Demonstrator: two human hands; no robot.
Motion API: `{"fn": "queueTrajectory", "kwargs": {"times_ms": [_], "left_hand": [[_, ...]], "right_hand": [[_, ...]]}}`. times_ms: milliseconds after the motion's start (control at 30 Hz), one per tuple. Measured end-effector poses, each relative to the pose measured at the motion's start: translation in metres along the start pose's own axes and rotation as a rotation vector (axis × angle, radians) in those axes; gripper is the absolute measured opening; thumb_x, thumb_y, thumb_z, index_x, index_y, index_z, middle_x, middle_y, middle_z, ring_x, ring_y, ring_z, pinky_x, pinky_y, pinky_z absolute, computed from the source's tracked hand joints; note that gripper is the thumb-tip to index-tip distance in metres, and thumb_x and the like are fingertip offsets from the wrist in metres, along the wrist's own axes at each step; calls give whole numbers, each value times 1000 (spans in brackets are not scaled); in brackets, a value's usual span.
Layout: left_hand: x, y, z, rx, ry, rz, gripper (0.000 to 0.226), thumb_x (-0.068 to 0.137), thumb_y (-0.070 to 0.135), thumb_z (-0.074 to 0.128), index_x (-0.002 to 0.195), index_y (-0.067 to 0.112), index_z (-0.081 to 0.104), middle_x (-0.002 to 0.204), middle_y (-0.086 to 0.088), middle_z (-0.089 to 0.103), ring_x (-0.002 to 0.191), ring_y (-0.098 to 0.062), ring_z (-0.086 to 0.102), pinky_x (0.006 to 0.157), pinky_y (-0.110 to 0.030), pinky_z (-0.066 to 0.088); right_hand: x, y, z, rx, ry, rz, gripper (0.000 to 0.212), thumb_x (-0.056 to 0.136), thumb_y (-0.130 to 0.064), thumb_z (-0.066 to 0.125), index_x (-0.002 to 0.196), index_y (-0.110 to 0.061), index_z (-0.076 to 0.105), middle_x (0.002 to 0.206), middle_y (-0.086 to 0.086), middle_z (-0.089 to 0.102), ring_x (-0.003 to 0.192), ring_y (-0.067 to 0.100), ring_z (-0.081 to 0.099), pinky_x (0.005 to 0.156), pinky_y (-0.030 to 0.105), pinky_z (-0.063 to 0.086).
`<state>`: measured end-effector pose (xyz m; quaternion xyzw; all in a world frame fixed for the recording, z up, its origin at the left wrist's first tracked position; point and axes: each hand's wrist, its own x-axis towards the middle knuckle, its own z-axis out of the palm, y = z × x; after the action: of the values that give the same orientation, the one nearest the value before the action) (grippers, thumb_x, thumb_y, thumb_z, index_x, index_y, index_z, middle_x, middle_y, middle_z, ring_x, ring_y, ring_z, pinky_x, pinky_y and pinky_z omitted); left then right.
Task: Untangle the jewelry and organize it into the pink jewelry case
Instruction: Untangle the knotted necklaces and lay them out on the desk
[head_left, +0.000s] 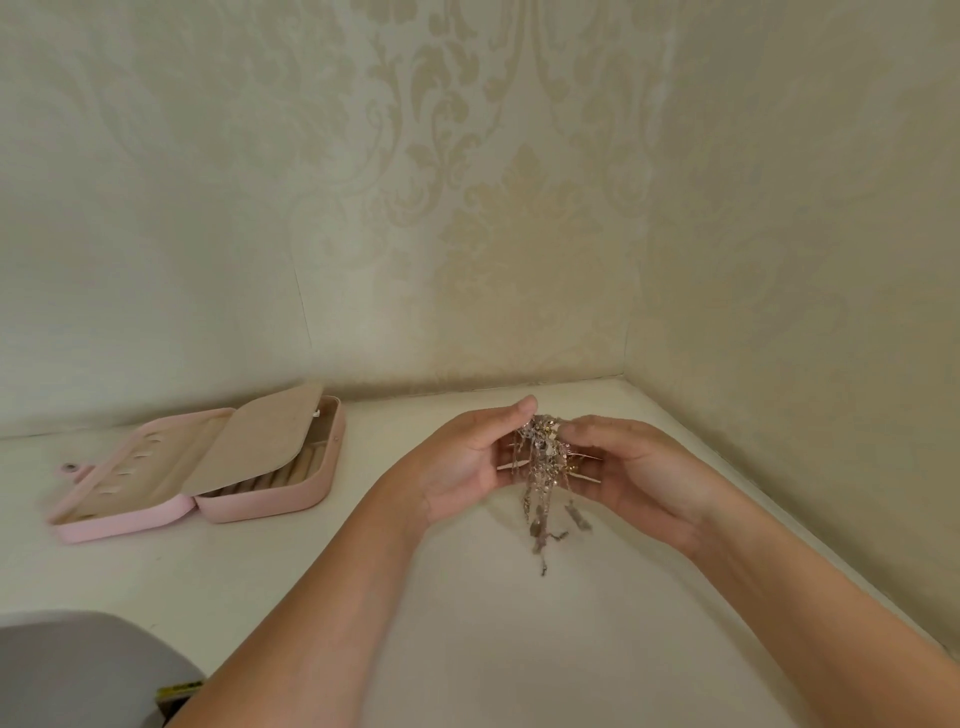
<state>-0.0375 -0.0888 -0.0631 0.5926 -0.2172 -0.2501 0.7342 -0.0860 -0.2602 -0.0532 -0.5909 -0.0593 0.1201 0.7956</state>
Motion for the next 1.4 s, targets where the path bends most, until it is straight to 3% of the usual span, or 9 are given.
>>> {"fn": "queueTrajectory", "kwargs": {"times_ms": [233,367,467,567,667,833,967,1233,1400], "left_hand": [[2,-1,6,-146,59,3,27,82,31,65,98,8,63,90,-4,66,82,-15,64,83,-30,52],[3,-3,8,-174,44,-15,10,81,24,64,79,15,67,64,1,58,62,-11,57,70,-26,53],[5,-5,9,-144,61,-35,14,81,24,70,86,13,63,68,0,58,65,-11,56,71,-27,53],[7,-5,2,-161,135,11,28,80,25,70,100,9,59,87,-7,61,81,-18,58,77,-30,54],[6,-2,-3,-226,197,78,23,77,26,63,91,9,58,82,-8,63,74,-17,61,71,-30,56],[4,-3,4,-5,223,74,23,74,29,67,76,8,56,62,-4,57,51,-15,58,49,-25,51],[2,-4,5,133,213,105,21,67,33,73,69,16,61,62,5,58,57,-9,57,60,-21,49],[0,-6,4,195,128,90,15,67,33,73,66,20,65,70,5,64,66,-10,61,72,-26,50],[0,-5,4,155,25,7,9,68,20,73,62,21,66,60,4,55,57,-6,52,61,-20,51]], "right_hand": [[9,6,1,214,225,-37,13,98,-8,48,109,-2,52,88,17,65,64,21,64,57,28,57],[10,7,3,327,263,-17,15,101,-17,43,93,-8,53,85,13,67,64,21,66,62,29,55],[9,6,5,340,280,-1,23,101,-19,42,85,-9,55,81,10,66,61,19,65,58,28,54],[3,1,3,158,277,19,27,97,-15,47,72,-8,55,70,8,60,60,19,60,61,28,52],[-3,-4,1,-126,157,79,28,93,-18,54,66,-11,52,67,7,58,59,17,56,68,28,50],[-3,6,7,-456,229,17,31,84,-38,68,103,-14,64,103,-3,67,93,12,64,85,30,52],[-4,9,9,-402,85,7,28,86,-31,66,107,-13,69,105,0,73,98,13,68,89,28,52],[0,10,9,-185,111,3,6,89,-6,56,85,-5,60,88,9,69,86,17,64,92,33,50],[3,6,8,2,240,-70,14,91,-1,50,79,-5,55,72,8,63,63,16,58,68,30,48]]}}
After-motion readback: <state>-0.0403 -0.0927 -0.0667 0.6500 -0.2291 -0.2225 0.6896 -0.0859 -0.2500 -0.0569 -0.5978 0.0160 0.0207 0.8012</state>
